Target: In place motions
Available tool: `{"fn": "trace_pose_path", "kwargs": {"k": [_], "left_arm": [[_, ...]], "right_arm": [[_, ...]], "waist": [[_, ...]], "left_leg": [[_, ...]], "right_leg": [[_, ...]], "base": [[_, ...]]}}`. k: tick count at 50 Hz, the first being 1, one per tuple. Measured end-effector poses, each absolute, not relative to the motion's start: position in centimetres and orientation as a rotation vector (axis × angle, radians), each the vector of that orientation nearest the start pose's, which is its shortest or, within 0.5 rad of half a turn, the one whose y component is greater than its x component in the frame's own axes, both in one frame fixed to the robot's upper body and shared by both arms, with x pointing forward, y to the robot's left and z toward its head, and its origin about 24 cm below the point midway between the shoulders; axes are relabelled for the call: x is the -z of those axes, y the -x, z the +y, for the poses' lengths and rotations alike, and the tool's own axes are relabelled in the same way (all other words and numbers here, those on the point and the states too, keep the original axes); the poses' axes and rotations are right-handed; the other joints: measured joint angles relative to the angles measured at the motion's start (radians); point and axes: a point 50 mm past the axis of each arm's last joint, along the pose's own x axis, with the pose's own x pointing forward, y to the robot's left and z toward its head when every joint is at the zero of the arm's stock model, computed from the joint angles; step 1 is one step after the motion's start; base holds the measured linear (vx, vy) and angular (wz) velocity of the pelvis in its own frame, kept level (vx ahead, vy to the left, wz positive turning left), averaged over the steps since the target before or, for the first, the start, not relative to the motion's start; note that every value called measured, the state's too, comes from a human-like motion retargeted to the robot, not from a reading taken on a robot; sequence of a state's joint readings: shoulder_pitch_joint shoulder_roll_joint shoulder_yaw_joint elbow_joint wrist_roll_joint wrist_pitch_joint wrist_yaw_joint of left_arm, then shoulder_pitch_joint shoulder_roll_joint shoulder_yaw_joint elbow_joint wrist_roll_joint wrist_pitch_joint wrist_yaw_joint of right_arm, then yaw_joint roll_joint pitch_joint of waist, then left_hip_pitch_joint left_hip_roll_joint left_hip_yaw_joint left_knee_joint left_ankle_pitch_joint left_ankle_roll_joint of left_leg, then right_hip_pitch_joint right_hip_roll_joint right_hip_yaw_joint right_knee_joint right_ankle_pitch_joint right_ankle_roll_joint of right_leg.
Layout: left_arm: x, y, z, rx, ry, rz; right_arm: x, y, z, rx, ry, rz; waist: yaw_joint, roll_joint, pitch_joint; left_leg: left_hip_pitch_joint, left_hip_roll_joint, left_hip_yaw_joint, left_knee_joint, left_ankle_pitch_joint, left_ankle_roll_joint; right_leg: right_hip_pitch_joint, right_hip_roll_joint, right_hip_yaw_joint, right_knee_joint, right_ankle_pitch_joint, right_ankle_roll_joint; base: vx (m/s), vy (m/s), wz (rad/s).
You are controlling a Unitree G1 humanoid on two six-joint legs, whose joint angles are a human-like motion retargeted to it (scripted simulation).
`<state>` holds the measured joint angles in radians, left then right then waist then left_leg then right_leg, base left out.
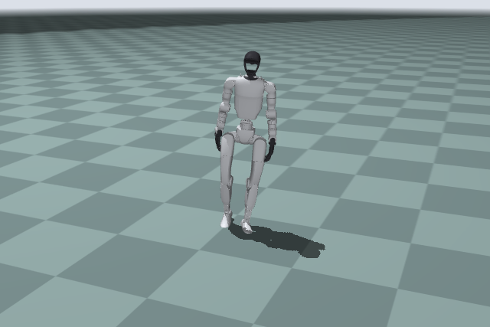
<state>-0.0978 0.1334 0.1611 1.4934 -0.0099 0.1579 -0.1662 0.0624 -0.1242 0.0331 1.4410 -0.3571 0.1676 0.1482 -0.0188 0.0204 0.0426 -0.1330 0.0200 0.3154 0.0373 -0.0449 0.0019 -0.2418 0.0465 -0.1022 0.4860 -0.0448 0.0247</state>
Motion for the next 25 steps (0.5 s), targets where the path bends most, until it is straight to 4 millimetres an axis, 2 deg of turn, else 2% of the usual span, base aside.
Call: {"fn": "trace_pose_path", "kwargs": {"k": [5, 7, 8, 12, 15, 20, 25], "left_arm": [[17.7, -3.1, 19.3, -0.085, 0.177, 1.606], [17.8, -2.0, 19.2, -0.099, 0.197, 1.648], [17.7, -1.4, 19.2, -0.112, 0.21, 1.668], [17.7, 0.0, 18.9, -0.166, 0.268, 1.725], [17.7, 0.4, 18.5, -0.215, 0.317, 1.72], [17.8, 1.0, 18.0, -0.203, 0.362, 1.718], [17.8, 0.2, 18.0, -0.146, 0.286, 1.71]], "right_arm": [[17.9, -1.7, -19.5, -0.334, 0.366, 1.619], [17.9, -2.4, -19.2, -0.349, 0.355, 1.594], [17.9, -2.7, -19.0, -0.357, 0.345, 1.583], [17.9, -3.8, -18.5, -0.358, 0.297, 1.547], [17.8, -5.0, -18.3, -0.356, 0.296, 1.505], [17.5, -7.0, -18.0, -0.41, 0.388, 1.429], [17.5, -7.2, -17.4, -0.426, 0.381, 1.405]], "waist": [[0.0, -0.061, 0.021], [0.002, -0.082, 0.026], [0.002, -0.093, 0.026], [0.058, -0.107, 0.011], [0.124, -0.108, 0.011], [0.085, -0.085, -0.018], [0.096, -0.077, -0.03]], "left_leg": [[0.039, -0.091, -0.083, -0.033, 0.012, 0.003], [0.06, -0.126, -0.12, -0.045, 0.014, 0.006], [0.068, -0.143, -0.14, -0.047, 0.015, 0.008], [0.063, -0.165, -0.19, -0.039, 0.013, 0.015], [0.071, -0.163, -0.199, -0.038, 0.008, 0.015], [0.058, -0.155, -0.262, -0.025, 0.007, 0.011], [0.053, -0.15, -0.292, -0.009, 0.001, 0.004]], "right_leg": [[0.036, -0.001, 0.206, -0.272, -0.064, 0.092], [0.06, -0.028, 0.218, -0.364, -0.046, 0.142], [0.073, -0.048, 0.192, -0.397, 0.013, 0.157], [0.132, -0.115, -0.017, -0.448, -0.011, 0.199], [0.145, -0.112, -0.001, -0.44, -0.018, 0.188], [0.161, -0.098, -0.038, -0.429, -0.041, 0.141], [0.189, -0.095, -0.078, -0.432, -0.046, 0.119]], "base": [[0.1, -0.14, 1.09], [0.13, -0.13, 1.1], [0.1, -0.11, 0.96], [0.05, -0.11, 0.67], [-0.01, -0.08, 0.25], [0.0, -0.05, 0.79], [-0.02, -0.06, 0.62]]}}
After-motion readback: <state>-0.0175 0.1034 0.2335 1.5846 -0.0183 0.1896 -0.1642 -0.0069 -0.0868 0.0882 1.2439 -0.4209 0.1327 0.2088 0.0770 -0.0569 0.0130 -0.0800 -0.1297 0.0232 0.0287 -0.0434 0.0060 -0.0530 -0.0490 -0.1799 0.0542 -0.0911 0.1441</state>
